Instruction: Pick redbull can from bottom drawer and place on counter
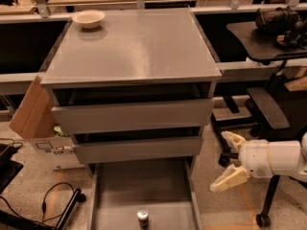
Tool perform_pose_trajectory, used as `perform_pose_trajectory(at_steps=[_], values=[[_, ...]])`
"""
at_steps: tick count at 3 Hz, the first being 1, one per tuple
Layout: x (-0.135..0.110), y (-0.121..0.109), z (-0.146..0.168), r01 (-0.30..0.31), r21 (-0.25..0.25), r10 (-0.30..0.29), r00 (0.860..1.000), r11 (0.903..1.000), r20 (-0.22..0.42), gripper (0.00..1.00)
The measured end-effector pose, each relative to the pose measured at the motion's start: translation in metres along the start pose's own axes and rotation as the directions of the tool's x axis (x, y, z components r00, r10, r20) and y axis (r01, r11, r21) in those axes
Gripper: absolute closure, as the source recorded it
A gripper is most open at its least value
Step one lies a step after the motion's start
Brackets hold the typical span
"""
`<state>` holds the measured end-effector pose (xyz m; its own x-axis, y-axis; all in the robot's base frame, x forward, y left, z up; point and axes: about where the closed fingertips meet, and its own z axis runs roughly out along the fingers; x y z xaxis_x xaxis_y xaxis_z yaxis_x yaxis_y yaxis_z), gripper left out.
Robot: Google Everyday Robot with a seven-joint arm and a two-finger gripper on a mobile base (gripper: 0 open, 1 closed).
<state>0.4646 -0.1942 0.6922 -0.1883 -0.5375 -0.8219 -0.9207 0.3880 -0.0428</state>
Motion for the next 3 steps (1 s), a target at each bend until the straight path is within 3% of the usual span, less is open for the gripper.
perform_pose_trajectory(at_steps=[2,3], values=[[0.011,0.004,0.023,0.009,-0.014,-0.008,1.0,0.9999,0.016,0.0],[0.048,0.024,0.095,0.036,-0.027,-0.033,0.993,0.999,0.109,0.0]])
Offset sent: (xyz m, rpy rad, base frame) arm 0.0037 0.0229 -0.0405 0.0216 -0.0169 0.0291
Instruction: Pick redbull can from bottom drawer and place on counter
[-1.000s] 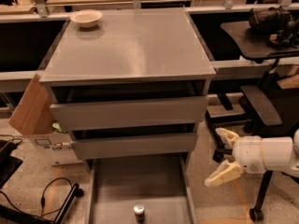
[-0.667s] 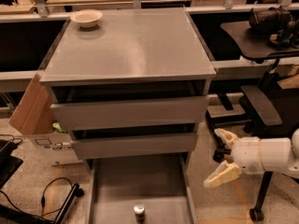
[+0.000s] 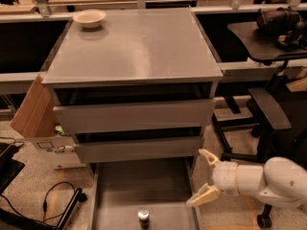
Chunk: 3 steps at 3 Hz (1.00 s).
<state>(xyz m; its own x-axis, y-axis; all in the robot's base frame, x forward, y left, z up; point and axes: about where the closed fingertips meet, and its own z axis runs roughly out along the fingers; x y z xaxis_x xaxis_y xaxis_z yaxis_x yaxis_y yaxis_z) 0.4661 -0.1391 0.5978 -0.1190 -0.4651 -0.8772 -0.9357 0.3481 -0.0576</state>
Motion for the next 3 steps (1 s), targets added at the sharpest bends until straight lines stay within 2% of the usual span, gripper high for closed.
perform_pose_trajectory(at_steps=[1,2,3], values=[[0.035,0.001,0.052,0.062,0.028,-0.065,0.994,0.9977,0.092,0.0],[0.083,0.0,0.106,0.054,0.002,-0.054,0.987,0.9985,0.151,0.0],[0.132,0.01,0.154,-0.001,-0.06,0.011,0.987,0.9982,0.162,0.0]])
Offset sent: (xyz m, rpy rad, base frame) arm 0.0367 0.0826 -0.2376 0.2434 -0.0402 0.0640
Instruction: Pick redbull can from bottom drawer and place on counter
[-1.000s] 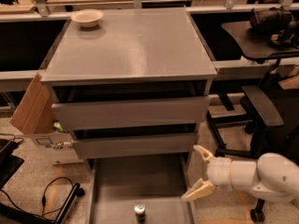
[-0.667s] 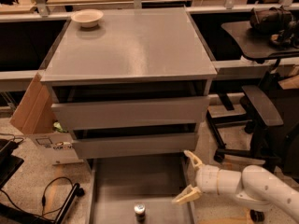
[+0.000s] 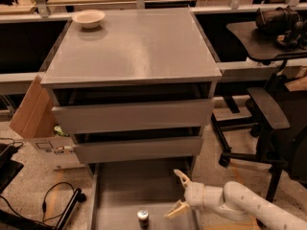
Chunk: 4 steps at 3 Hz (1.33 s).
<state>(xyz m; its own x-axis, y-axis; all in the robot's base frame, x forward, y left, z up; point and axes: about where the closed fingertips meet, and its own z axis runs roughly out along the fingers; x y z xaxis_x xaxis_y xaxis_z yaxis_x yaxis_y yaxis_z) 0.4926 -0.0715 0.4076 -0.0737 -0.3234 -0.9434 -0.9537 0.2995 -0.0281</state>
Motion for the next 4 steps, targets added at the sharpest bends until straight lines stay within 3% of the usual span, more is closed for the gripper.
perform_pose_trajectory(at_steps=[1,3,4], values=[[0.034,0.012,0.017,-0.054,-0.01,0.054,0.998,0.9985,0.012,0.0],[0.054,0.012,0.034,-0.075,-0.013,0.075,0.997,0.9971,0.034,0.0],[0.081,0.011,0.062,-0.046,-0.041,0.049,0.997,0.9981,0.061,0.0]])
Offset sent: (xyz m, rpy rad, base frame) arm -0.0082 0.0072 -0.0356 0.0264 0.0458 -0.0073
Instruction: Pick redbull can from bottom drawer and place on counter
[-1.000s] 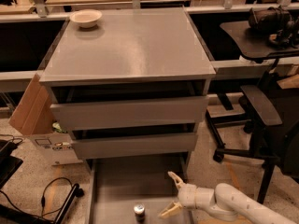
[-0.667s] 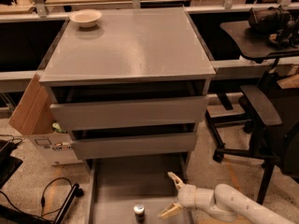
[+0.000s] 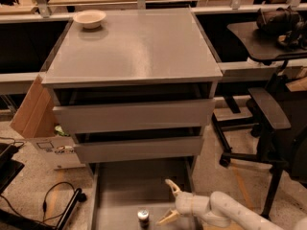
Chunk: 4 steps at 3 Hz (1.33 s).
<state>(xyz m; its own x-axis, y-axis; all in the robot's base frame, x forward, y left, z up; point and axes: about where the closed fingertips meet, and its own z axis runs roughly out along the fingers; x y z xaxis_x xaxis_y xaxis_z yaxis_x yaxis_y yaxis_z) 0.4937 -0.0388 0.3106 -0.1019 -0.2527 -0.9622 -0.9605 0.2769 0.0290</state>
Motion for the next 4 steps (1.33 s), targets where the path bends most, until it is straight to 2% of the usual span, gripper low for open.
perform_pose_trajectory(at_steps=[1,2,3,4], values=[[0.045,-0.014,0.029,0.047,-0.017,-0.047,0.999,0.9988,-0.012,0.0],[0.081,-0.015,0.053,0.07,-0.048,-0.071,0.997,0.9964,-0.035,0.0],[0.098,-0.008,0.072,0.079,-0.093,-0.083,0.996,0.9926,-0.038,0.0],[0.103,0.011,0.09,0.072,-0.151,-0.077,0.997,0.9859,-0.024,0.0]])
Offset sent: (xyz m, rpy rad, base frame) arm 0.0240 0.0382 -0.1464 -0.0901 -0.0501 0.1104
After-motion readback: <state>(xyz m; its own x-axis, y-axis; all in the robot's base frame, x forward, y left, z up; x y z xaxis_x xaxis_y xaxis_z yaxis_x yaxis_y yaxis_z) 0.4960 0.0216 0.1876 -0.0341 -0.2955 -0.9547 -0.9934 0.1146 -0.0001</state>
